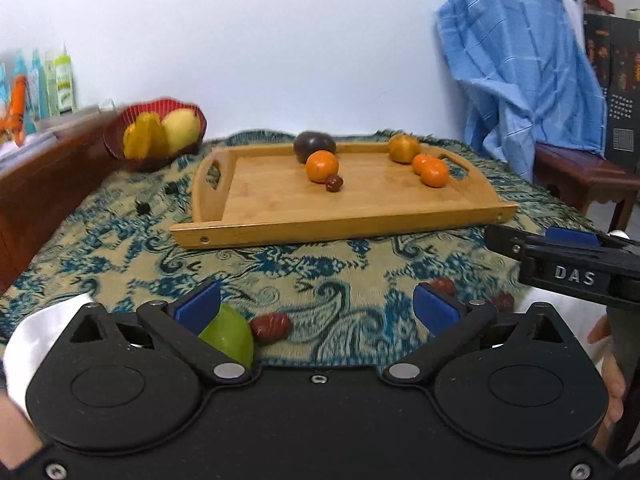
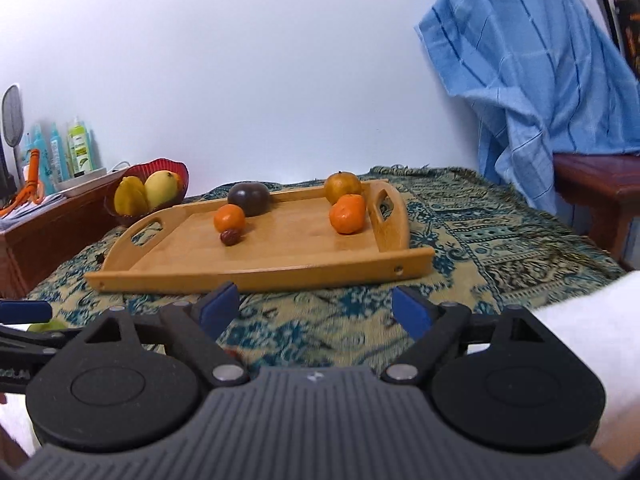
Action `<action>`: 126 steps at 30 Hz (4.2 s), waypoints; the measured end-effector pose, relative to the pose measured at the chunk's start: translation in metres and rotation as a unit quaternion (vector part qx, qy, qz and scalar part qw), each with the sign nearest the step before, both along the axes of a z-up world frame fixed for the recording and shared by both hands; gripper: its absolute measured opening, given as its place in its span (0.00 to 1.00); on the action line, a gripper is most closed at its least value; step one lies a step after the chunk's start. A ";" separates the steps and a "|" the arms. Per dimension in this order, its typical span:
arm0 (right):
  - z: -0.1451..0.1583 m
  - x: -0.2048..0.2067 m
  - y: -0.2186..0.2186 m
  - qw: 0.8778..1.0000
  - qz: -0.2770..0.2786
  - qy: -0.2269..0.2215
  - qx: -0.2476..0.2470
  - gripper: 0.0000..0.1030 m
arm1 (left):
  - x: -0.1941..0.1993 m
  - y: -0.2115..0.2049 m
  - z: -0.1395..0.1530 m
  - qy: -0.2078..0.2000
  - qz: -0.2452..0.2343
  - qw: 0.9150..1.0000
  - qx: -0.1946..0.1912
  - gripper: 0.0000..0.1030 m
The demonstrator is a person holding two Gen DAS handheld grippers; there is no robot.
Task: Organize fruits
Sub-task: 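Move both tools back toward the green apple and red dates on the towel, then close the left gripper on the green apple while the right gripper grasps a red date, then carry the green apple and red date with both grippers over the bamboo tray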
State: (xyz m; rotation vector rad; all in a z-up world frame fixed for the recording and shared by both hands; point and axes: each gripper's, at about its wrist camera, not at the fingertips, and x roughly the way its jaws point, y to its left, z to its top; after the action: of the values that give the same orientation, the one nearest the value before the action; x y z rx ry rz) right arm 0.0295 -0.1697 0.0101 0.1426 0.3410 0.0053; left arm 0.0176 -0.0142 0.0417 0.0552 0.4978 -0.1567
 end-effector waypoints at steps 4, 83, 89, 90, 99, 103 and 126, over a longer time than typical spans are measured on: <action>-0.006 -0.017 0.012 1.000 -0.006 -0.006 -0.013 0.90 | -0.019 0.001 -0.002 -0.014 0.013 1.000 0.023 1.00; -0.029 -0.017 0.042 0.997 -0.022 0.030 -0.073 0.31 | 0.002 0.036 -0.030 0.035 0.077 0.996 0.001 0.50; -0.027 -0.019 0.042 0.997 -0.020 0.022 -0.073 0.31 | -0.004 0.030 -0.019 0.021 0.065 0.998 0.005 0.50; -0.026 -0.020 0.042 0.997 -0.019 0.020 -0.073 0.31 | -0.004 0.029 -0.017 0.020 0.064 0.998 0.005 0.50; -0.017 -0.022 0.038 0.998 -0.014 0.004 -0.065 0.31 | -0.002 0.021 -0.004 0.014 0.048 0.999 0.000 0.50; -0.010 -0.019 0.034 0.998 -0.014 -0.010 -0.062 0.31 | 0.001 0.017 0.002 0.013 0.042 0.999 -0.004 0.50; 0.029 0.030 0.001 0.997 -0.014 -0.057 -0.040 0.32 | 0.059 -0.028 0.036 -0.003 -0.004 1.000 -0.016 0.50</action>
State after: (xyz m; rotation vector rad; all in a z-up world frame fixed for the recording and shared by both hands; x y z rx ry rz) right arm 0.0594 -0.1684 0.0394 0.0668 0.2245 -0.0280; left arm 0.0761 -0.0419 0.0780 0.0276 0.4885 -0.1730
